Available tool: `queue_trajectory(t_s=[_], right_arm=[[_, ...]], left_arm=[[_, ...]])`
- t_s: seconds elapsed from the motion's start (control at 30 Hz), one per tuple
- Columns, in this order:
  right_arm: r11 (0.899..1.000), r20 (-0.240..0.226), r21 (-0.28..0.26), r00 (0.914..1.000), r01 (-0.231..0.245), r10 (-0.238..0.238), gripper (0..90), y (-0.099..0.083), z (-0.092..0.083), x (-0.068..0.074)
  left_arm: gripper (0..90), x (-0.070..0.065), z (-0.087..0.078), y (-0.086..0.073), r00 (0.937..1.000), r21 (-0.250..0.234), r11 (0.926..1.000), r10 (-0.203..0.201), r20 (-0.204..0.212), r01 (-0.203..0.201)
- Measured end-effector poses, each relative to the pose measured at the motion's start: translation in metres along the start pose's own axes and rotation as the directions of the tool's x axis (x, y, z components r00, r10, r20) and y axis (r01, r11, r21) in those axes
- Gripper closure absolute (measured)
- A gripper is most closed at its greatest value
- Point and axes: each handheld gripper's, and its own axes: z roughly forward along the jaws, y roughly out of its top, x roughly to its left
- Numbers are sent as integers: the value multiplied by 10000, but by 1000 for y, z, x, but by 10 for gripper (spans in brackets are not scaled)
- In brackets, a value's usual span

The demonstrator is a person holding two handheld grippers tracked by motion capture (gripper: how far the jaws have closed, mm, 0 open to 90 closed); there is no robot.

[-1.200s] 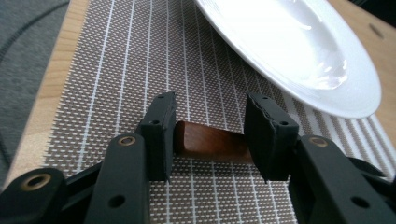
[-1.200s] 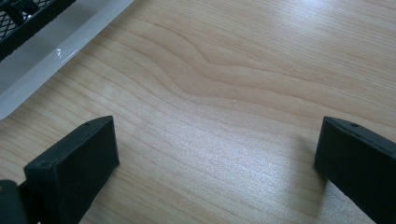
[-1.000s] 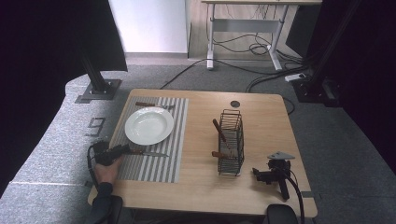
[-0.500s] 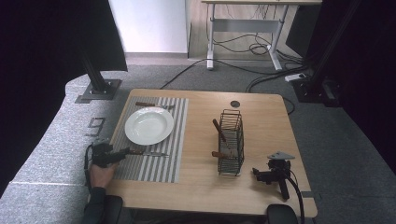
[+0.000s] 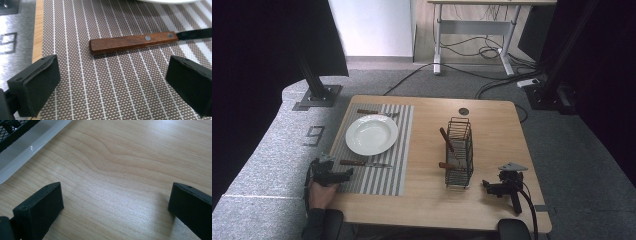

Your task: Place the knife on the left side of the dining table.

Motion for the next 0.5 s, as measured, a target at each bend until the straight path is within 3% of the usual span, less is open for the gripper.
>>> queue_trajectory(t_s=[0.03, 0.13, 0.5], right_arm=[[10000, 4, 6, 10000, 1, -1, 0, 0, 0, 0], [10000, 5, 1, 10000, -2, 2, 0, 0, 0, 0], [10000, 0, 6, 10000, 0, 0, 0, 0, 0, 0]], left_arm=[[0, -2, 4, 0, 9998, 351, 9992, 205, -19, -204], [0, -5, 4, 1, 9992, 360, 9986, 387, -29, -386], [0, -5, 5, 0, 9995, 353, 9988, 331, 1, -331]])
